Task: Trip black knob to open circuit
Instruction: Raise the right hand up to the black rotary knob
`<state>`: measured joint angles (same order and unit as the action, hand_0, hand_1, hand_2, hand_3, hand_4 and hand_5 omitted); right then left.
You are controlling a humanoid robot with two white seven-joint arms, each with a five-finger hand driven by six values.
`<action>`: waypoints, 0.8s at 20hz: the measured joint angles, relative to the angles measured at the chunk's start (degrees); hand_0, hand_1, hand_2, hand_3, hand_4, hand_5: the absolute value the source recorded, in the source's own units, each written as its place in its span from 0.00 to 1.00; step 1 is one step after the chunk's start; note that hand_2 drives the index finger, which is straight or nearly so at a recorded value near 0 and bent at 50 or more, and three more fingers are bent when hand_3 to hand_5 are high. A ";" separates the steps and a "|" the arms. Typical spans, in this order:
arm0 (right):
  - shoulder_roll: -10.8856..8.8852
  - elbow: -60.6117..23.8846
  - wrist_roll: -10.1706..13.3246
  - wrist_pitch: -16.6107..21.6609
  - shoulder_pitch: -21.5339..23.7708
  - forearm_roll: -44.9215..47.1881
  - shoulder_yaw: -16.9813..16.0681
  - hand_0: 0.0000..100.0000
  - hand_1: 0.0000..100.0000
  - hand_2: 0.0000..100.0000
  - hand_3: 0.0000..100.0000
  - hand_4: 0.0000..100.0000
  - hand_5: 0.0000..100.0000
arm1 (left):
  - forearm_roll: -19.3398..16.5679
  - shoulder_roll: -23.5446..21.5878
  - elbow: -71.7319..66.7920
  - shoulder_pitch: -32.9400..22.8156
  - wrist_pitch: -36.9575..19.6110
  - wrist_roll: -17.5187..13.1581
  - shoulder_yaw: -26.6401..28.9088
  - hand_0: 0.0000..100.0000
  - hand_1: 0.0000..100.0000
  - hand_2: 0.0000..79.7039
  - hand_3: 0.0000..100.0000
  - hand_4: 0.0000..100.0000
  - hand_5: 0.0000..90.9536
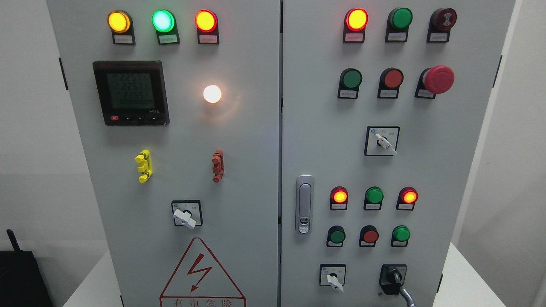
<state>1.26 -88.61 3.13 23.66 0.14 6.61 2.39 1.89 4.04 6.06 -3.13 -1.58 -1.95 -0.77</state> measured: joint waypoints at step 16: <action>-0.02 -0.73 -0.08 0.00 0.25 0.00 1.08 0.71 0.74 0.00 1.00 0.93 0.92 | 0.00 0.00 0.00 0.00 0.00 0.00 0.00 0.12 0.39 0.00 0.00 0.00 0.00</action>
<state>1.24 -89.34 3.05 23.66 0.39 6.61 3.46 1.89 4.04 6.06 -3.13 -1.58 -1.95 -0.77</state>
